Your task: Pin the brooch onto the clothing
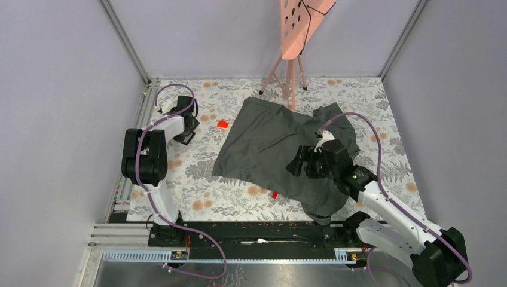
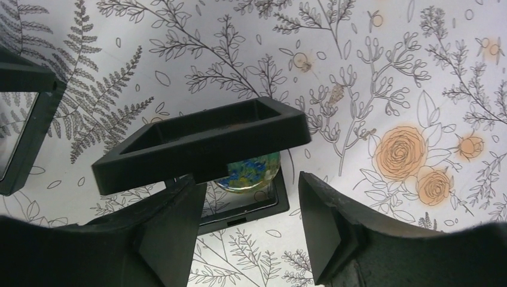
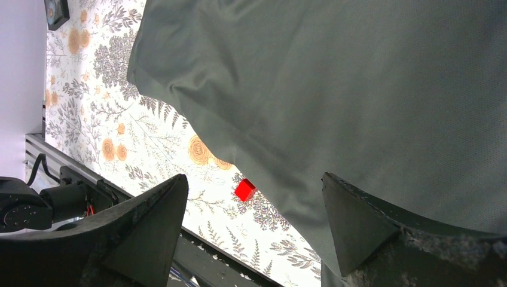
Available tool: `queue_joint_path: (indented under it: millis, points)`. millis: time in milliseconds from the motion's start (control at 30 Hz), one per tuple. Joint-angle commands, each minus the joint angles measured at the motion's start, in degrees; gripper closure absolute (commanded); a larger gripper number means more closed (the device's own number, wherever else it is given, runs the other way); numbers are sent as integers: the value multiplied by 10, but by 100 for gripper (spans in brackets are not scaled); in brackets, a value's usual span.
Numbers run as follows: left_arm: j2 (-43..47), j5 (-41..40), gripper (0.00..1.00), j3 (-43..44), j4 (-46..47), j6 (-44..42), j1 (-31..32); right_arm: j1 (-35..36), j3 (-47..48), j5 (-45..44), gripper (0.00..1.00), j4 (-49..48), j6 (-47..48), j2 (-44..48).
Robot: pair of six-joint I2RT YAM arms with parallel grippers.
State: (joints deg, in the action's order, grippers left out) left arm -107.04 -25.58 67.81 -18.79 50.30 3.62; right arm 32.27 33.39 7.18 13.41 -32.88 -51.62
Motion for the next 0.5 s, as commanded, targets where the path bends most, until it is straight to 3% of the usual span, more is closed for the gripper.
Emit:
queue_joint_path:
  millis: [0, 300, 467]
  points:
    - [-3, -8, 37, 26, -14, 21, -14, -5, -3, 13, 11, -17, -4, 17]
    - [-12, 2, 38, 38, -23, 16, -19, -5, -7, 13, 11, -17, -5, 25]
    - [-20, 11, 46, 46, -27, 12, -22, -5, -9, 13, 11, -17, -6, 27]
